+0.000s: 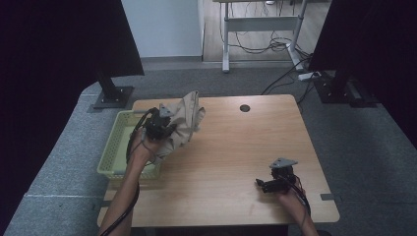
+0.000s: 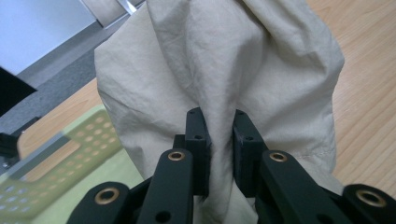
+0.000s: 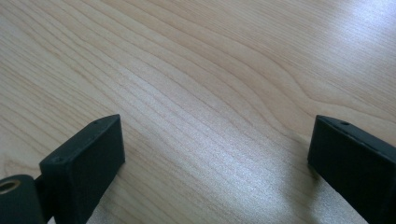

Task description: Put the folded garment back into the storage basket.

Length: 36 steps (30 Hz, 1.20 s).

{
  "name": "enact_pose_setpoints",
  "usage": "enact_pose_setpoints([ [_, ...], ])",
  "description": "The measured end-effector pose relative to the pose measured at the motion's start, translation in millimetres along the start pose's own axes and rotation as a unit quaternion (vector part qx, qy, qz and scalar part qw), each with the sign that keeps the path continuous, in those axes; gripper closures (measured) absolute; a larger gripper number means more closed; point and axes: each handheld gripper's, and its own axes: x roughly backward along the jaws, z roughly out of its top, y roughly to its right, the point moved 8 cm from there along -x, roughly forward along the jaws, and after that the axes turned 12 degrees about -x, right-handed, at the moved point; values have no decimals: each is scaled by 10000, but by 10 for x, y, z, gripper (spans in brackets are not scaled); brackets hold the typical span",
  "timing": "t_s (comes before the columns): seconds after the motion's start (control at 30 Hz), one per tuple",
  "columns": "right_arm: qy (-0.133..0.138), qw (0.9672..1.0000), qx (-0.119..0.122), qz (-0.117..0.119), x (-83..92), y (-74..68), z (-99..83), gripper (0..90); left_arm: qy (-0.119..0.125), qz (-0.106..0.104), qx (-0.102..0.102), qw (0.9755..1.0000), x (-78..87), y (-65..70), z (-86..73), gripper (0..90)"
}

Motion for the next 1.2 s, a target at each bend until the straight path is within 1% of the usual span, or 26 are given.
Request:
enact_pose_setpoints([
  [0.1,-1,10000,-1,-1,0,0,0,35,-2,25,-14,10000,25,-34,-46,796],
  [0.13,0,10000,0,0,0,0,0,35,-65,80,-58,9999,40,-68,-102,796],
  [0.17,0,10000,-4,-4,0,0,0,35,-86,105,-68,9999,43,-79,-120,796],
  [0.2,2,10000,-6,-7,-1,0,1,35,-155,170,-75,9997,56,-120,-186,796],
  [0.23,-2,10000,-6,-9,0,0,0,35,-172,198,-43,9996,63,-144,-224,796],
  [0.27,-2,10000,-6,-9,0,0,0,35,-172,198,-43,9996,63,-144,-224,796],
  [0.3,-2,10000,-8,-11,-1,0,1,35,-199,228,12,9995,77,-190,-294,796],
  [0.37,-1,10000,-12,-15,-1,0,1,35,-199,228,12,9995,77,-190,-294,796],
  [0.4,-1,10000,-12,-15,-1,0,1,35,-271,297,54,9992,102,-266,-416,796],
  [0.5,0,10000,-23,-28,-3,0,3,35,-301,334,127,9989,111,-323,-530,795],
  [0.63,-2,10000,-40,-34,-4,-2,3,35,-413,387,158,9983,99,-375,-675,794],
  [0.67,-2,10000,-40,-34,-4,-2,3,35,-413,387,158,9983,99,-375,-675,794],
  [0.7,1,10000,-34,-36,-5,-1,4,34,-492,440,180,9977,78,-405,-745,794],
  [0.77,1,10000,-40,-37,-5,-2,4,34,-569,452,213,9971,50,-435,-818,793],
  [1.1,1,10000,-49,-48,-3,-2,3,35,-875,321,527,9943,-122,-520,-1182,787],
  [1.2,5,10000,-53,-51,-4,-3,3,34,-1048,339,564,9923,-174,-556,-1300,786],
])
